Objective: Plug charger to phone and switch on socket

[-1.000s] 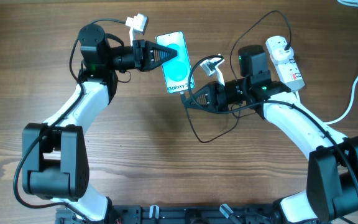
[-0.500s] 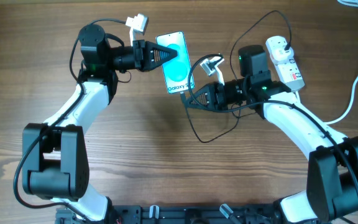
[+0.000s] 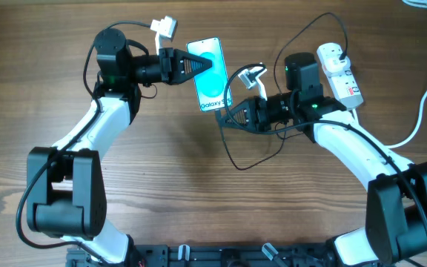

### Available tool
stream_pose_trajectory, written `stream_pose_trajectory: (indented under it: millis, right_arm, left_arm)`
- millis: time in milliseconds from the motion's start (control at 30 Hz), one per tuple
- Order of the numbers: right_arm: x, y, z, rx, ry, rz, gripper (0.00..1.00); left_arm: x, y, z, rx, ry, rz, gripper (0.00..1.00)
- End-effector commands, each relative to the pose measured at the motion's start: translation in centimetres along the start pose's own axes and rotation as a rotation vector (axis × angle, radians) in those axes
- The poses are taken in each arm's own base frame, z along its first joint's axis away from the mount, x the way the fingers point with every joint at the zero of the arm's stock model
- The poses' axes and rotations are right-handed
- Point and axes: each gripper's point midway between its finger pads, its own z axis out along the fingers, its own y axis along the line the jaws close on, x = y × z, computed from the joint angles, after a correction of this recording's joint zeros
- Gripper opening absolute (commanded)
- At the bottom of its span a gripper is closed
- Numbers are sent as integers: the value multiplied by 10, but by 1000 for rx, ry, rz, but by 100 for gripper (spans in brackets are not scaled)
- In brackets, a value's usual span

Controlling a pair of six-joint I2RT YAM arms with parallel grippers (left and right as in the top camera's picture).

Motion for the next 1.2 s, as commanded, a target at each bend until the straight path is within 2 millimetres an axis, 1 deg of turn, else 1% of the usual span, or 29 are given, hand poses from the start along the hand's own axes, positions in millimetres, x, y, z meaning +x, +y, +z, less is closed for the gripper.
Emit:
stream_pose_trajectory:
  millis: [0,133,300,567,600,733,867,967,1000,1033,1100,1133,1167]
  right_arm:
    - [-9,4,-1,20,-18,-26,4]
    - [-9,4,-1,20,-18,-10,5]
    - [-13,5,-2,19,-25,-14,4]
    - [-25,11,-2,12,-48,-43,4]
    - [-29,14,-2,8,-55,-48,4]
    - [-33,13,-2,19,-68,-53,4]
    - [-35,13,-3,21,-74,-54,4]
    - [-32,17,-2,1,-59,-50,6]
    - [-30,18,-2,-9,-52,-30,16]
    - [-30,19,-2,-13,-49,-16,29]
    - [-29,19,-2,-18,-45,0,45]
    - [-28,21,-2,-26,-39,1,55]
    - [-28,20,-2,-26,-38,7,58]
  left_arm:
    - [24,-19,10,75,136,63,4]
    - [24,-19,10,77,139,72,4]
    - [32,-23,9,103,186,72,4]
    - [44,-11,8,98,190,17,4]
    - [45,-11,8,99,190,18,4]
    - [46,-10,8,99,191,16,4]
    - [49,-11,12,104,202,15,4]
    - [48,-11,12,103,198,25,4]
    - [39,-6,7,78,153,25,4]
    - [28,0,-3,47,96,25,4]
    - [15,6,-15,16,37,25,4]
    - [11,8,-22,4,14,25,4]
    - [7,10,-27,-4,-3,25,4]
